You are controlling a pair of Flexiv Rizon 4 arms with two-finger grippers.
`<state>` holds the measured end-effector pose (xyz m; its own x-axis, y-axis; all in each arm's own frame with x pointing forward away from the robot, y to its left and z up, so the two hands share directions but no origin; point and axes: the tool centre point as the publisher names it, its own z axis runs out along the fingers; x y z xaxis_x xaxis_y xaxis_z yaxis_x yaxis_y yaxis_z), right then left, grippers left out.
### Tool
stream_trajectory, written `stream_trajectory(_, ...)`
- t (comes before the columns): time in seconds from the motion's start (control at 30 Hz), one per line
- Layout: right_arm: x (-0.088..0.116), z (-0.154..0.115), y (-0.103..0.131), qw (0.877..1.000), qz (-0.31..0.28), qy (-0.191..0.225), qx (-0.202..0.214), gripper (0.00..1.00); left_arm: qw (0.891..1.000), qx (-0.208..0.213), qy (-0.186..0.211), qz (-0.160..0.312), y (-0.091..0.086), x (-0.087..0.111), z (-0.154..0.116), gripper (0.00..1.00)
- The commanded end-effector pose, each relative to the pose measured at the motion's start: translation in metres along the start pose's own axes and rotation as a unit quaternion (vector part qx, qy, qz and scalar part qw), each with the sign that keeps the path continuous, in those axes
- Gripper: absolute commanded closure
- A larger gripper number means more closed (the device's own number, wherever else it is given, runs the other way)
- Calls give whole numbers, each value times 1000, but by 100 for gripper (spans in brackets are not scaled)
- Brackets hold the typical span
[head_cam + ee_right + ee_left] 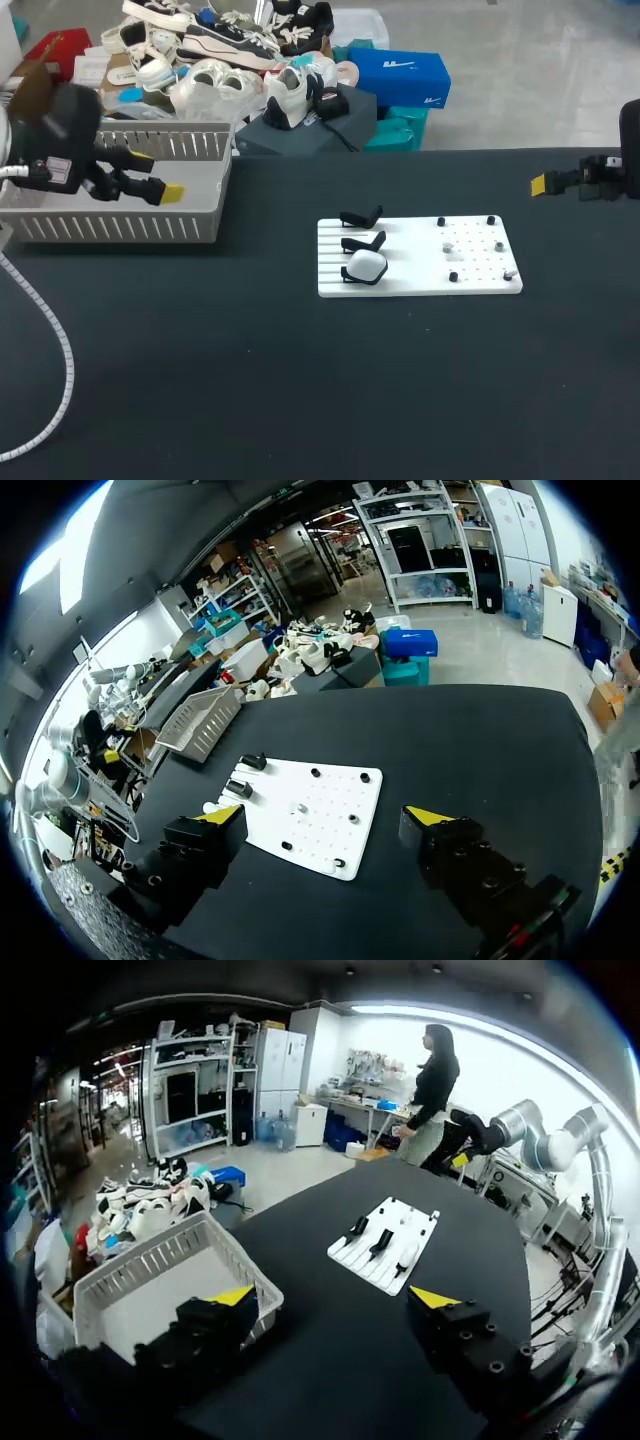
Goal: Pick up each earbud case from the left stands, insert the matching earbuds, close the lid, and place the case in the box.
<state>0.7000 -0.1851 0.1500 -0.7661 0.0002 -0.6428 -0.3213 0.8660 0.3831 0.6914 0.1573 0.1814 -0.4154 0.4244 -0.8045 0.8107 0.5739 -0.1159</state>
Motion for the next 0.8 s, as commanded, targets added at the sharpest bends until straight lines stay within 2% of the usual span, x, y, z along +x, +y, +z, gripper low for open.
stream_trajectory(0.03,0,0,0,1000,0,0,0,0,994,99,-31,43,10,1,17,0)
stream_trajectory(0.13,0,0,0,1000,0,0,0,0,990,114,-39,79,7,0,26,0)
stream_trajectory(0.47,0,0,0,1000,0,0,0,0,965,185,-44,181,-27,4,59,0)
stream_trajectory(0.67,0,0,0,1000,0,0,0,0,953,216,-38,211,-44,11,87,0)
stream_trajectory(0.8,0,0,0,1000,0,0,0,0,952,221,-29,211,-54,19,105,0)
